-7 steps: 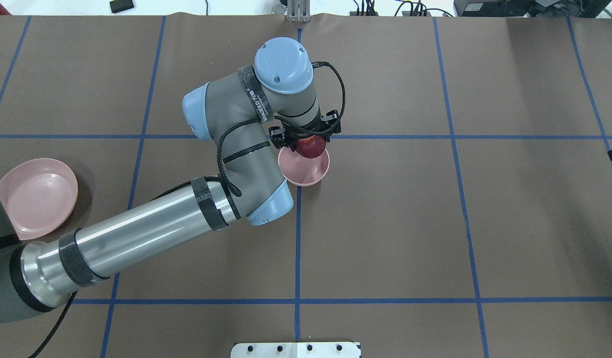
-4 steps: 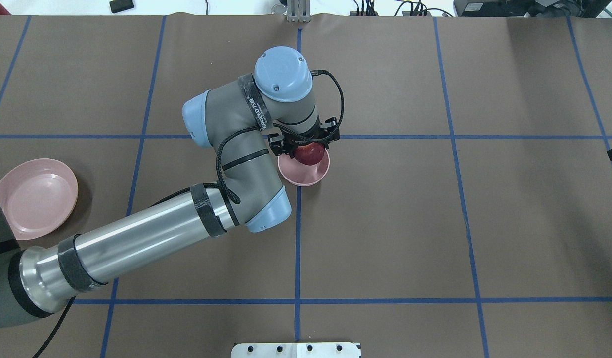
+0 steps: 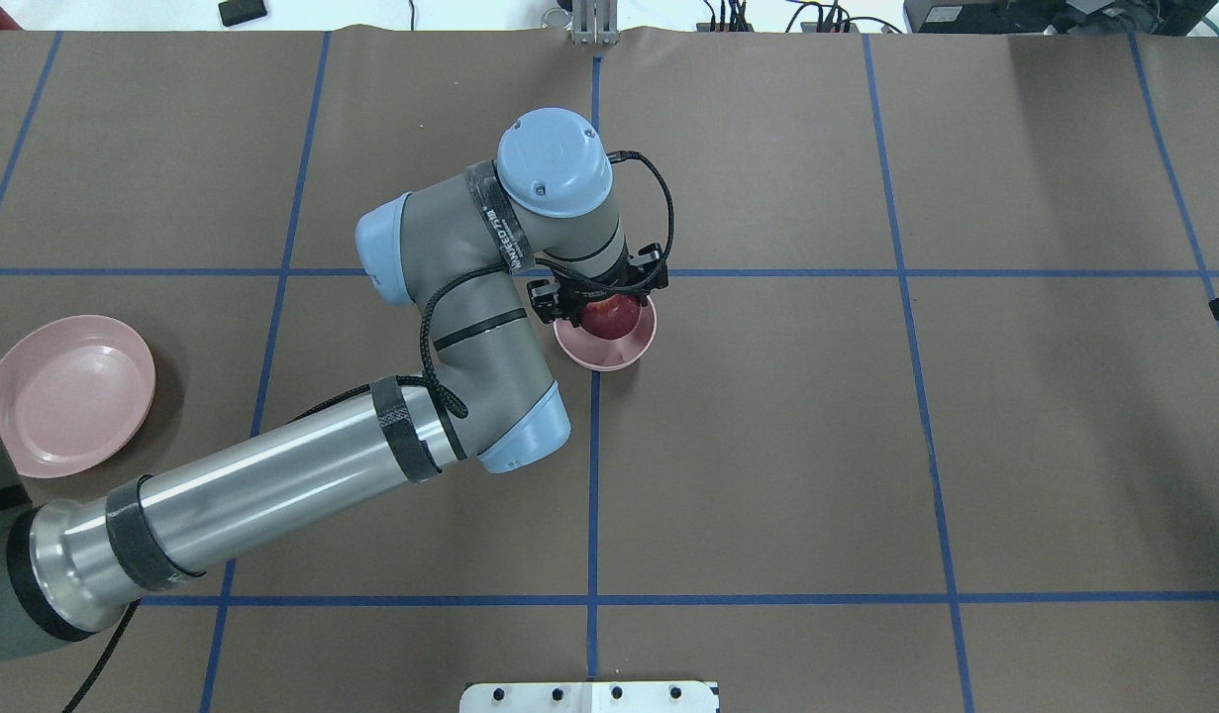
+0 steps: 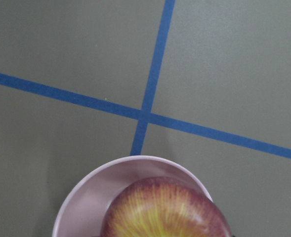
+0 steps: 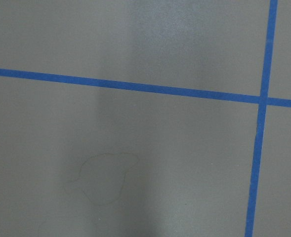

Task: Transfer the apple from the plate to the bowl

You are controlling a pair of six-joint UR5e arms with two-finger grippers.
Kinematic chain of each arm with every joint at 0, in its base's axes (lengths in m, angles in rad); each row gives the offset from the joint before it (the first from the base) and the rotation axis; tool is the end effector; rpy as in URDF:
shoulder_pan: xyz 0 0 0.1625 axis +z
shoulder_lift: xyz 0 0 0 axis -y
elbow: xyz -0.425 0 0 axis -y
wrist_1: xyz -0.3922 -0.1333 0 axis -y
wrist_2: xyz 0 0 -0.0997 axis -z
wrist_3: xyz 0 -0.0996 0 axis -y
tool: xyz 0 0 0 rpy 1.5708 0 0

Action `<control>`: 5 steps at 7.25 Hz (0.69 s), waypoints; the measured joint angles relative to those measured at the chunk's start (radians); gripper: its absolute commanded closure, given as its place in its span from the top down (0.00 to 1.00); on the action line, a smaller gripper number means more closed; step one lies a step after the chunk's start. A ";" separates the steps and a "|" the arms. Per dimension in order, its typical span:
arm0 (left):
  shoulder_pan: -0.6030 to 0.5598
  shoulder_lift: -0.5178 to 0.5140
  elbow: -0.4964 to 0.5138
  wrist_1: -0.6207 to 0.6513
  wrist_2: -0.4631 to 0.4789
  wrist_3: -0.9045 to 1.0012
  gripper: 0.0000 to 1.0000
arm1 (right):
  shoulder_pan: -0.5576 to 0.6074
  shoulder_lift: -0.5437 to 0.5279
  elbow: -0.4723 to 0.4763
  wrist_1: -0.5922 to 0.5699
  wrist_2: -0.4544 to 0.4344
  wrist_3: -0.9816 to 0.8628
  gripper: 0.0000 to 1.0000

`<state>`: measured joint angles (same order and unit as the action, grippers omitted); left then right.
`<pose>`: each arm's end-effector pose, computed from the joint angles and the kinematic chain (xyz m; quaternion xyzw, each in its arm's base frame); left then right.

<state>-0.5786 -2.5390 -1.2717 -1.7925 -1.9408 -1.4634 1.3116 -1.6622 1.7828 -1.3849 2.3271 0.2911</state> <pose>0.6104 -0.5149 0.1410 -0.0139 0.4546 -0.1300 0.8810 -0.0570 -0.4685 0.5775 0.0374 -0.3897 -0.0417 0.9192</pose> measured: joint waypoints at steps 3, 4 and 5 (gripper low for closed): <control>0.000 0.016 -0.025 0.002 0.002 -0.002 0.98 | 0.000 0.007 -0.008 0.001 0.046 0.001 1.00; 0.000 0.034 -0.060 0.004 0.001 -0.003 0.98 | 0.000 0.008 -0.010 0.000 0.050 0.001 1.00; -0.004 0.065 -0.125 0.013 -0.002 -0.004 0.97 | 0.000 0.009 -0.010 0.001 0.052 0.002 1.00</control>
<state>-0.5821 -2.4740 -1.3970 -1.7794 -1.9426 -1.4673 1.3115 -1.6535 1.7726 -1.3843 2.3788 0.2935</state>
